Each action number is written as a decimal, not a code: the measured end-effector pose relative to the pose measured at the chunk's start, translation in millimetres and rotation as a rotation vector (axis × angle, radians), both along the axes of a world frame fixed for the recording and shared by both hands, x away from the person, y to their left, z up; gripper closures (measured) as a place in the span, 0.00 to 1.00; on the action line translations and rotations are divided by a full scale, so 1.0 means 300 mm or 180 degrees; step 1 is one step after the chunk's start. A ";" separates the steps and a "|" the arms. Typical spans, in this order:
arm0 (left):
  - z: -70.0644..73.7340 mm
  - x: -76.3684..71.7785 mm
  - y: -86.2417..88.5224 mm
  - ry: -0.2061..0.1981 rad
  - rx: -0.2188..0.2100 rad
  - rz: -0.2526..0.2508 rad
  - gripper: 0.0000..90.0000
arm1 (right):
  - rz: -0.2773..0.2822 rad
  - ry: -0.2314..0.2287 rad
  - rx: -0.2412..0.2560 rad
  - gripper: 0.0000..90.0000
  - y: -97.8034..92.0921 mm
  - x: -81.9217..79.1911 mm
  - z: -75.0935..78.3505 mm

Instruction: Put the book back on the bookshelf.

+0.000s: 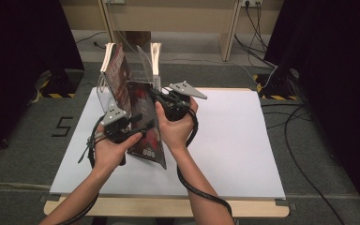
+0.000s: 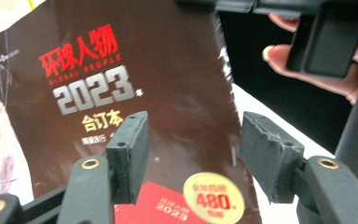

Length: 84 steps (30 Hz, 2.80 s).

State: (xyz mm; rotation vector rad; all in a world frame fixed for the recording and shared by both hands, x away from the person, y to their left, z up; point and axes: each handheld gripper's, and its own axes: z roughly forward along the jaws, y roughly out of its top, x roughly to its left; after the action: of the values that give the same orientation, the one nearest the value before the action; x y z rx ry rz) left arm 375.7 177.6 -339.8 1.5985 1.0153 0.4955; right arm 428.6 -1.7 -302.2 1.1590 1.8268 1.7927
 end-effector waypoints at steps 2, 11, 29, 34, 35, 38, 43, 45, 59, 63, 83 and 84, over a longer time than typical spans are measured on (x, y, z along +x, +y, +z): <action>0.006 0.002 -0.010 -0.0010 0.0023 -0.0004 0.46 | 0.0001 0.0001 -0.0014 0.97 0.003 -0.001 0.000; 0.000 0.037 -0.056 0.0058 0.0124 0.0107 0.45 | 0.0001 -0.0030 -0.0026 0.97 0.018 -0.002 0.003; -0.027 0.051 -0.106 0.0065 0.0366 0.0328 0.50 | 0.0017 0.0001 -0.0071 0.97 0.033 -0.003 0.001; -0.027 0.030 -0.090 0.0072 0.0299 0.0321 0.64 | 0.0090 0.0077 -0.0042 0.97 0.040 -0.001 0.001; -0.027 0.030 -0.090 0.0072 0.0299 0.0321 0.68 | 0.0105 0.0078 -0.0025 0.97 0.042 -0.001 0.002; -0.029 0.016 -0.074 0.0075 0.0261 0.0334 0.75 | 0.0155 0.0074 -0.0041 0.96 0.046 0.000 0.004; -0.028 -0.001 -0.043 0.0074 0.0222 0.0349 0.86 | 0.0204 0.0081 -0.0051 0.93 0.055 0.004 0.004; -0.027 -0.005 -0.026 0.0055 0.0239 0.0373 0.92 | 0.0220 0.0087 -0.0057 0.89 0.058 0.006 0.005; -0.038 -0.007 0.087 0.0209 0.0009 0.0364 0.96 | 0.0344 -0.0008 -0.0041 0.81 0.015 -0.023 0.040; -0.051 -0.007 0.102 0.0248 -0.0047 0.0355 0.96 | 0.0289 -0.0001 -0.0047 0.81 -0.020 -0.022 0.041; -0.071 -0.023 0.139 0.0411 0.0007 0.0124 0.96 | 0.0123 0.0066 -0.0097 0.82 -0.131 -0.016 -0.001; -0.071 -0.024 0.140 0.0382 0.0030 0.0116 0.96 | 0.0111 0.0068 -0.0082 0.82 -0.136 -0.016 -0.005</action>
State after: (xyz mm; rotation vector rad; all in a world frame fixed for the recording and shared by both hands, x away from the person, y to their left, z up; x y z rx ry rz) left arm 368.5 219.7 -361.1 1.6363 1.1353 0.4339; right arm 423.8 -42.5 -303.8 1.1479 1.8878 1.7770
